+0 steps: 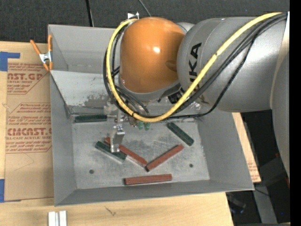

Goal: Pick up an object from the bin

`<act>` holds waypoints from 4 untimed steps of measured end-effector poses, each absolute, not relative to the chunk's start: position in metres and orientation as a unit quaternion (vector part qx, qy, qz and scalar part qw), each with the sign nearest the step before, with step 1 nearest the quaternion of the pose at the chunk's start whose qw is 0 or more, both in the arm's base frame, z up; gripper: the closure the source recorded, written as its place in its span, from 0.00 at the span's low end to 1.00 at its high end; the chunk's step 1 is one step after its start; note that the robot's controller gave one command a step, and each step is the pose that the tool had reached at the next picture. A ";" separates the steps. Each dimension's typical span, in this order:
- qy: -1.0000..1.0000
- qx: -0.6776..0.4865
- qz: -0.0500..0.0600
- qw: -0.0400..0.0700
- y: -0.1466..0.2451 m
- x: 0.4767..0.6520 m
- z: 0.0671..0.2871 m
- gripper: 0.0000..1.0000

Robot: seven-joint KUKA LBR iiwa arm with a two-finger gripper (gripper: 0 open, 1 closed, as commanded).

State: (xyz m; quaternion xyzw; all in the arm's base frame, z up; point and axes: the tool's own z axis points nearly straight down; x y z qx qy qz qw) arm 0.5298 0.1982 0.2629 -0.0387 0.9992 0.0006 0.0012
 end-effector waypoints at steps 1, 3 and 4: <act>0.999 -0.047 0.002 0.005 0.191 0.525 0.223 0.00; 0.998 -0.051 0.006 0.019 0.184 0.524 0.081 1.00; 0.999 -0.051 0.006 0.019 0.184 0.524 0.081 1.00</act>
Offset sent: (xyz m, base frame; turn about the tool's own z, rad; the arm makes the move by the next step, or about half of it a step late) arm -0.0193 -0.0349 -0.1882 -0.0588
